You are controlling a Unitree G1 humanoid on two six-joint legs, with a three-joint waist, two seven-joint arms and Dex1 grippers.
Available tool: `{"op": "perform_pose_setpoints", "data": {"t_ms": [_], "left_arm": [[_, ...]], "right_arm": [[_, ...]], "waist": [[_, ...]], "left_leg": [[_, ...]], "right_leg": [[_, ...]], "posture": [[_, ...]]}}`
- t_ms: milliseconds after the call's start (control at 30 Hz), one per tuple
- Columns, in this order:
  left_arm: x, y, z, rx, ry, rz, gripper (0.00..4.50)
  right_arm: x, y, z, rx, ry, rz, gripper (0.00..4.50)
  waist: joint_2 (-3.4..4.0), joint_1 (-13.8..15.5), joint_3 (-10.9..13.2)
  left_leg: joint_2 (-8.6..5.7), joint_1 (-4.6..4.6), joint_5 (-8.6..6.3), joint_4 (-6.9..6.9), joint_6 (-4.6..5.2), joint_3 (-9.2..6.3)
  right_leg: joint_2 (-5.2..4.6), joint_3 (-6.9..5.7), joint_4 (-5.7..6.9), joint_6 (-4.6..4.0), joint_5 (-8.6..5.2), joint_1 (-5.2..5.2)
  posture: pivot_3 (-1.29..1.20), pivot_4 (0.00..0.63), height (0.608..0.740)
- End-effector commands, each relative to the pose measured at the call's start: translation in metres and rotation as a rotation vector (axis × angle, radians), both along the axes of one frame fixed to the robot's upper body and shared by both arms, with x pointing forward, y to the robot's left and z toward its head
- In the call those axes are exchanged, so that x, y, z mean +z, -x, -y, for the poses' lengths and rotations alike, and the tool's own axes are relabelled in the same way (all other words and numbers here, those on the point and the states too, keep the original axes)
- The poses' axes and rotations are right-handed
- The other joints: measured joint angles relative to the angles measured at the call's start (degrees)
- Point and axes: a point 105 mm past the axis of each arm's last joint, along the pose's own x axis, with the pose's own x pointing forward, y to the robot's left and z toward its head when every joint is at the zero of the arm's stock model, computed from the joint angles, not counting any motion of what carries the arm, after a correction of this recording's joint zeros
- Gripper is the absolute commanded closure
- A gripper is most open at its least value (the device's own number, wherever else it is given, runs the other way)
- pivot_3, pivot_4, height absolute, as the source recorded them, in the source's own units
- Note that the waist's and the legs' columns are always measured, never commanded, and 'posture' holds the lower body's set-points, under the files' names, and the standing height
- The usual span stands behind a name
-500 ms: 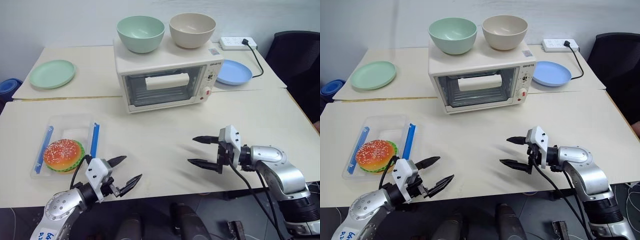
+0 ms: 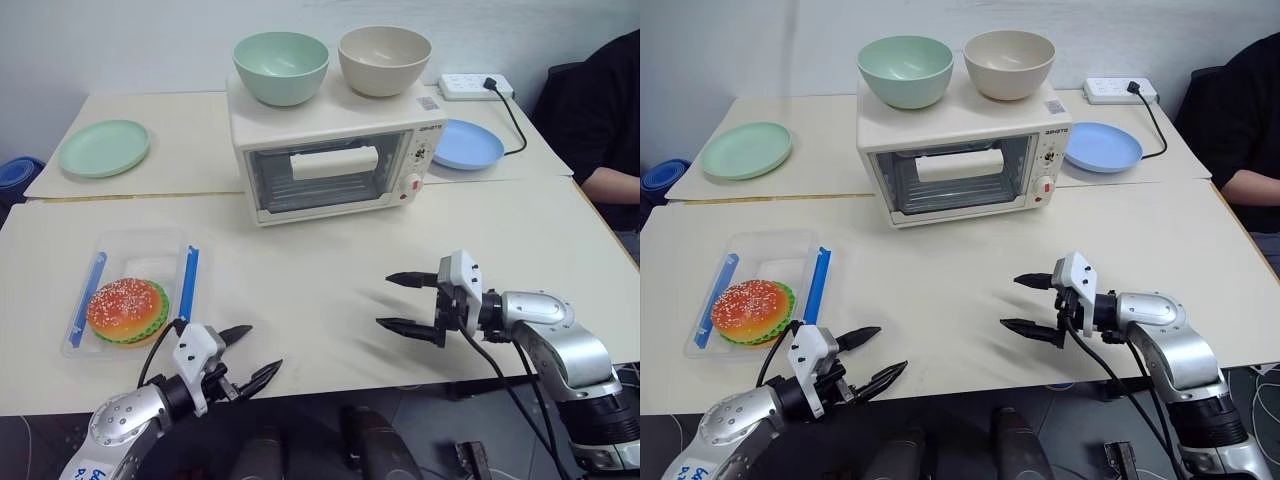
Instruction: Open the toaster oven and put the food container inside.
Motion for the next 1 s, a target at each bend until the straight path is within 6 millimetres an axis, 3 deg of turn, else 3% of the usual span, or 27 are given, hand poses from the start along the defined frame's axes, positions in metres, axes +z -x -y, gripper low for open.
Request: {"op": "perform_pose_setpoints", "data": {"t_ms": [33, 300, 500, 633, 733, 833, 1000], "left_arm": [[0.005, 0.007, 0.003, -0.028, 0.025, 0.017, 0.0], [0.0, 0.016, 0.002, -0.049, 0.049, -0.004, 0.0], [0.009, 0.037, -0.002, -0.14, 0.045, -0.048, 0.0], [0.039, 0.051, -0.011, -0.206, 0.079, -0.045, 0.0], [0.072, 0.052, -0.024, -0.238, 0.135, -0.01, 0.0], [0.112, 0.041, -0.039, -0.256, 0.145, 0.06, 0.0], [0.172, 0.015, -0.057, -0.255, 0.148, 0.182, 0.0]], "right_arm": [[0.007, 0.0, 0.003, -0.009, -0.004, 0.014, 0.03], [0.009, -0.001, 0.002, -0.019, 0.007, 0.037, 0.03], [0.025, 0.005, 0.005, 0.033, 0.002, 0.022, 0.03], [0.061, -0.005, 0.005, 0.038, -0.078, 0.058, 0.03], [0.089, -0.024, 0.003, 0.014, -0.142, 0.082, 0.03], [0.106, -0.046, 0.001, -0.019, -0.167, 0.11, 0.03], [0.117, -0.09, 0.001, -0.133, -0.175, 0.136, 0.03]], "waist": [[0.0, -0.01, 0.0], [0.0, 0.0, 0.0], [0.0, -0.06, 0.0], [-0.05, -0.29, 0.03], [-0.04, -0.25, 0.04], [-0.08, -0.27, 0.06], [-0.02, -0.21, 0.08]], "left_leg": [[0.0, 0.0, 0.0, 0.0, 0.0, 0.0], [-0.01, 0.0, 0.0, 0.0, 0.0, 0.01], [0.01, 0.0, -0.01, 0.0, 0.01, 0.01], [0.07, 0.0, -0.01, 0.05, 0.02, 0.07], [0.12, 0.01, -0.01, 0.06, 0.03, 0.09], [0.19, 0.02, -0.01, 0.06, 0.02, 0.06], [0.15, 0.0, -0.03, 0.02, 0.03, 0.04]], "right_leg": [[0.0, 0.0, 0.0, 0.0, 0.0, 0.0], [0.02, 0.0, -0.01, -0.01, 0.0, 0.0], [0.01, 0.0, -0.01, -0.04, -0.02, 0.0], [0.04, 0.01, -0.05, -0.1, -0.06, 0.0], [0.08, -0.01, -0.04, -0.15, -0.1, -0.01], [0.11, -0.07, -0.03, -0.2, -0.12, -0.02], [0.07, -0.13, 0.01, -0.18, -0.11, -0.04]], "posture": [[0.0, 0.15, 0.74], [0.0, 0.15, 0.74], [0.0, 0.15, 0.74], [0.0, 0.15, 0.74], [0.0, 0.15, 0.74], [0.0, 0.15, 0.74], [0.0, 0.15, 0.74]]}}
